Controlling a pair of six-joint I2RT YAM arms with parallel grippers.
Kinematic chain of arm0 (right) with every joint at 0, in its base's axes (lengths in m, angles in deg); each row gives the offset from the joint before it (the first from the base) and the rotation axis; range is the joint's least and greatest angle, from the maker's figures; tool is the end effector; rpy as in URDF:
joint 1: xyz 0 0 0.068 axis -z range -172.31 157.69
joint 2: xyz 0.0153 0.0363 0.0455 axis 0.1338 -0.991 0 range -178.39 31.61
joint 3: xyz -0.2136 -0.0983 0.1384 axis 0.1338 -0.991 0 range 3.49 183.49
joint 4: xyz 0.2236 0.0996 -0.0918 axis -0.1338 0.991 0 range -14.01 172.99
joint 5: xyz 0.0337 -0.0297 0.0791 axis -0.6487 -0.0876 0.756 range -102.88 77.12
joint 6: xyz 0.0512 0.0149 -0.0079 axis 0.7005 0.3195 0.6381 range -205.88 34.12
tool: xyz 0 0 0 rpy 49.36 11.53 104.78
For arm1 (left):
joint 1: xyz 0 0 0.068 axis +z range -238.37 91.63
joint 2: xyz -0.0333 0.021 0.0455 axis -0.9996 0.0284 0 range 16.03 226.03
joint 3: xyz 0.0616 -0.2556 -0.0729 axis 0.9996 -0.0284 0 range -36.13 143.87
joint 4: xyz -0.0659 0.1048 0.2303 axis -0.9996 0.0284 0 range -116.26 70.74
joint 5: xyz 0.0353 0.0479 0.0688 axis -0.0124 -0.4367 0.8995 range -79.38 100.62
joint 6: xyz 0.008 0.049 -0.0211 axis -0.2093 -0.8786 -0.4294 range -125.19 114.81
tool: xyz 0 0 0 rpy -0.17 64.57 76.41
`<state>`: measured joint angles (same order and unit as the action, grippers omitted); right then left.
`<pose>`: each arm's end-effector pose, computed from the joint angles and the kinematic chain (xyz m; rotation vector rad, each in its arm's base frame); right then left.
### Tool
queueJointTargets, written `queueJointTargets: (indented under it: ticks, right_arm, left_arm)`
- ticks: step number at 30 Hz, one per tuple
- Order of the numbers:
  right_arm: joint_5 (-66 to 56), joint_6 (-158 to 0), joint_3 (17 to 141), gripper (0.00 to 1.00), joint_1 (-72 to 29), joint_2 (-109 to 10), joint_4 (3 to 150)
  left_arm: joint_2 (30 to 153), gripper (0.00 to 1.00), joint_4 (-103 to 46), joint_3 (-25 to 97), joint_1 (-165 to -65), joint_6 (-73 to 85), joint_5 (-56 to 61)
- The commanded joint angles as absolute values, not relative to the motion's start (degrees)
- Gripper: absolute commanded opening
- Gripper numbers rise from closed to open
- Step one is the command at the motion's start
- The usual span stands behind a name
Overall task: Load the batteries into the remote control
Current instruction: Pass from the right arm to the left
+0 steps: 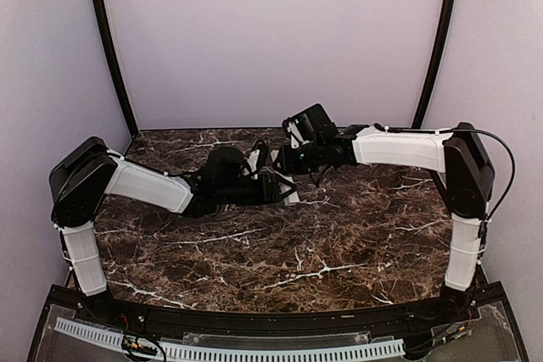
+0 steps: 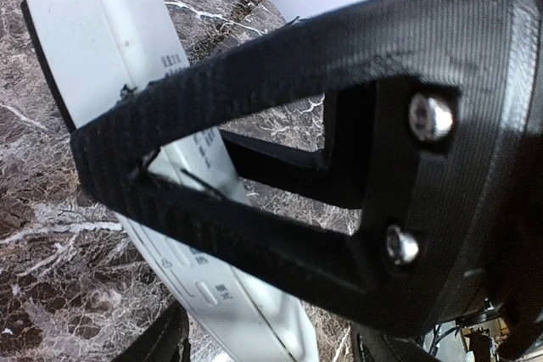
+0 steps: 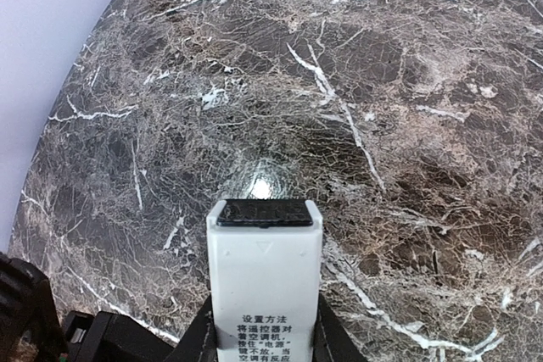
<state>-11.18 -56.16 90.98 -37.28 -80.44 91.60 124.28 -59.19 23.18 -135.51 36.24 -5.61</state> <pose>0.3182 0.3192 0.2403 -0.3315 2.3524 0.6974 0.2736 -0.3095 0.1891 0.3219 2.0367 -1.2879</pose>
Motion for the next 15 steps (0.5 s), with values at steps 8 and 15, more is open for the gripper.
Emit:
queueJointTargets:
  ticks: [8,15]
  right_arm:
    - [-10.8,-55.7,92.6,0.0,-38.8,-79.0,89.1]
    - [-10.8,-55.6,93.2,0.0,-39.3,-79.6,89.1]
  left_arm:
    - [125.1,0.56,-56.2,24.8,-135.3,37.5,-3.6]
    - [125.3,0.44,-55.2,25.2,-135.2,37.1,-3.4]
